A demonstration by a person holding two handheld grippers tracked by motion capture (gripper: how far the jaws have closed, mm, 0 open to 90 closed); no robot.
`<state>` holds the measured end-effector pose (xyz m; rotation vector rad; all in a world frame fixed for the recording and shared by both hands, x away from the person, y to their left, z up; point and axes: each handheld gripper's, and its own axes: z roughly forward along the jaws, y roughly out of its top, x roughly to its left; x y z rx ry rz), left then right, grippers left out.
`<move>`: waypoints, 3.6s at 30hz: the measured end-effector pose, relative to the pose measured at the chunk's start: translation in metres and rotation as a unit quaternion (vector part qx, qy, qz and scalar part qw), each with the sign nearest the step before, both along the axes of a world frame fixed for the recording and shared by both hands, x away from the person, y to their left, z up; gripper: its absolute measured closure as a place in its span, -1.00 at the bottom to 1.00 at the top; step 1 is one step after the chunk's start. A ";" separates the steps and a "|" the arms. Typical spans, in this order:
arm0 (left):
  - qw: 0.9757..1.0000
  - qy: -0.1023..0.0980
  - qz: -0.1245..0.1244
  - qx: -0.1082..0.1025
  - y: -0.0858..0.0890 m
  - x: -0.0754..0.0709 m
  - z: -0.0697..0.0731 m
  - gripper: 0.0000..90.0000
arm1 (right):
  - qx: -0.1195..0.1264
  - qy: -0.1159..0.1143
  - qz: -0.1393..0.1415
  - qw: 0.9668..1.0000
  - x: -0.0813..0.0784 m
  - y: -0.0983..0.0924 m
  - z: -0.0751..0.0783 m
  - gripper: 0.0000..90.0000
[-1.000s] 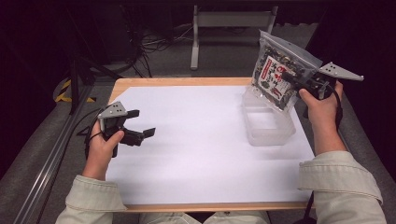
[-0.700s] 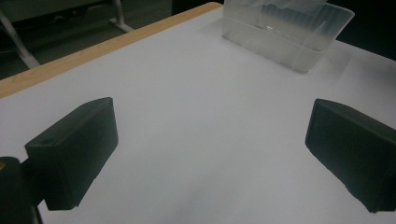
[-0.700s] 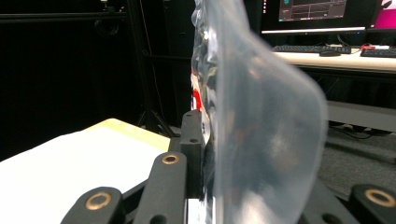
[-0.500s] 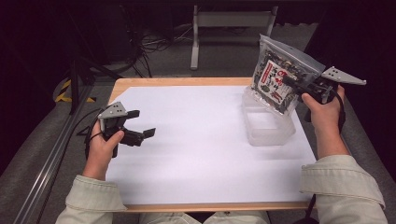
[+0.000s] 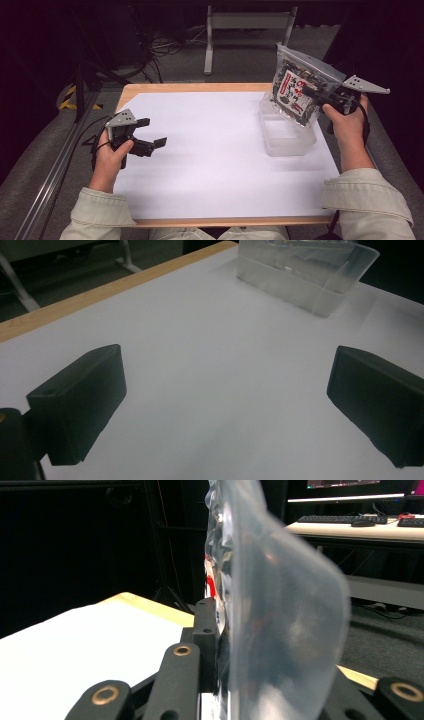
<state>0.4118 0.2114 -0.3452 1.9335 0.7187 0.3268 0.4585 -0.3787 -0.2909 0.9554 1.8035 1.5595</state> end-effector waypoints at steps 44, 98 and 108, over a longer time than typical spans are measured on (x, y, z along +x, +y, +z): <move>1.000 0.003 0.002 -0.002 0.000 -0.001 -0.001 -0.93 | 0.005 0.035 0.008 0.999 0.002 -0.003 -0.049 0.68; 1.000 0.009 -0.004 -0.001 -0.002 -0.002 -0.003 -0.93 | 0.038 -0.011 -0.009 0.999 -0.025 -0.008 -0.016 -0.44; 1.000 0.017 0.000 0.000 0.004 -0.010 -0.006 -0.93 | -0.022 -0.035 0.017 0.999 -0.052 0.020 0.017 -0.40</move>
